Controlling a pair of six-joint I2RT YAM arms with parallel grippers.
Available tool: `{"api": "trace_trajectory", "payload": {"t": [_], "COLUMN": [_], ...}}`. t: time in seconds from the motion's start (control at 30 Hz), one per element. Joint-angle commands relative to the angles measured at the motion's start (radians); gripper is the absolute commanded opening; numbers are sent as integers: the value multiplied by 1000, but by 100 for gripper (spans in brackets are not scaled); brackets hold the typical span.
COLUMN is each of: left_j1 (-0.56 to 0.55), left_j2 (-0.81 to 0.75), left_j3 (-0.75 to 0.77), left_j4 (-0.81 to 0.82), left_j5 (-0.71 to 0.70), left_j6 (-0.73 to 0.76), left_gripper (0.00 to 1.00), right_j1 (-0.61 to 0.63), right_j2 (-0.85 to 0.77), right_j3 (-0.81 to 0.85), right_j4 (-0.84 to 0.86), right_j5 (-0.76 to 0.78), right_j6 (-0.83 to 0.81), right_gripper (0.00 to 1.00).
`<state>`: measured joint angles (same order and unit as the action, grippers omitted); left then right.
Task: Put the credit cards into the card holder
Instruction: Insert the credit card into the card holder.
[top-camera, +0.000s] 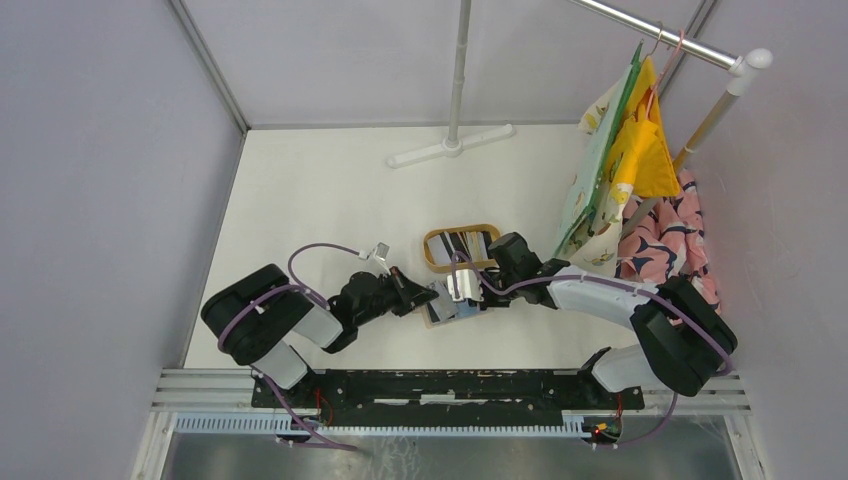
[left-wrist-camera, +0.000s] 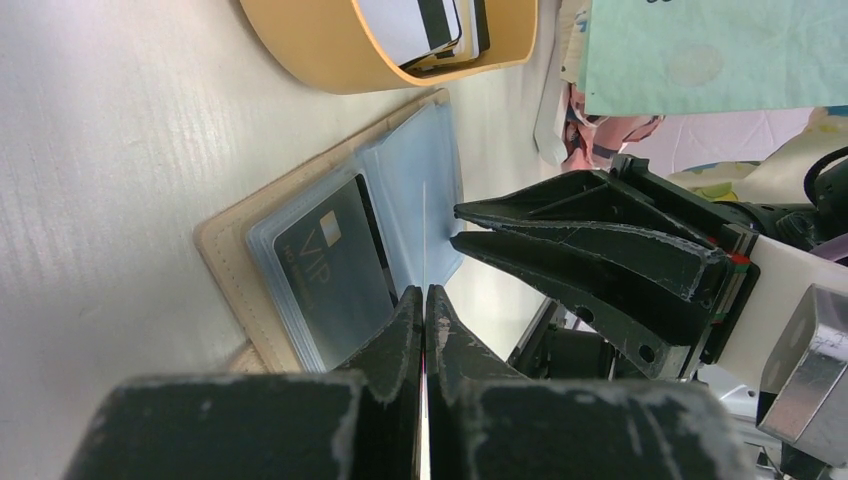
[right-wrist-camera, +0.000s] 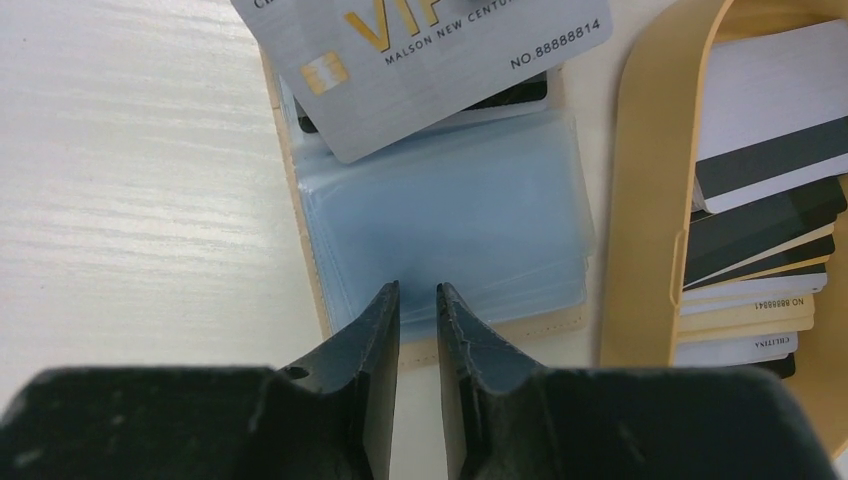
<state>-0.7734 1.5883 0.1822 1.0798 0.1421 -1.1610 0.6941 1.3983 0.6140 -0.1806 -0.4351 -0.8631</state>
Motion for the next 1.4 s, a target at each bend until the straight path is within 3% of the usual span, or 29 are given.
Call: {"api": "trace_trajectory", "payload": {"t": [0.0,0.47,0.97,1.37], "left_j1": [9,22,22,21], "left_j2": [6,255,148,227], "left_j3": [15,-2,-3,32], "left_j4": [87,377,172,193], "left_j5": [10,41,3,40], "left_j6": [23,-90,-51,-76], "left_gripper": [2,2,2,2], "right_j1": [5,4,5,4], "right_j2": [2,15,19,14], "right_j3": [45,53,52,49], "right_j4": [-64,-81,-68,-62], "right_j5": [12,2,11,15], "right_j6": [-57,-61,-45,-42], "right_gripper": [25,24,25,26]}}
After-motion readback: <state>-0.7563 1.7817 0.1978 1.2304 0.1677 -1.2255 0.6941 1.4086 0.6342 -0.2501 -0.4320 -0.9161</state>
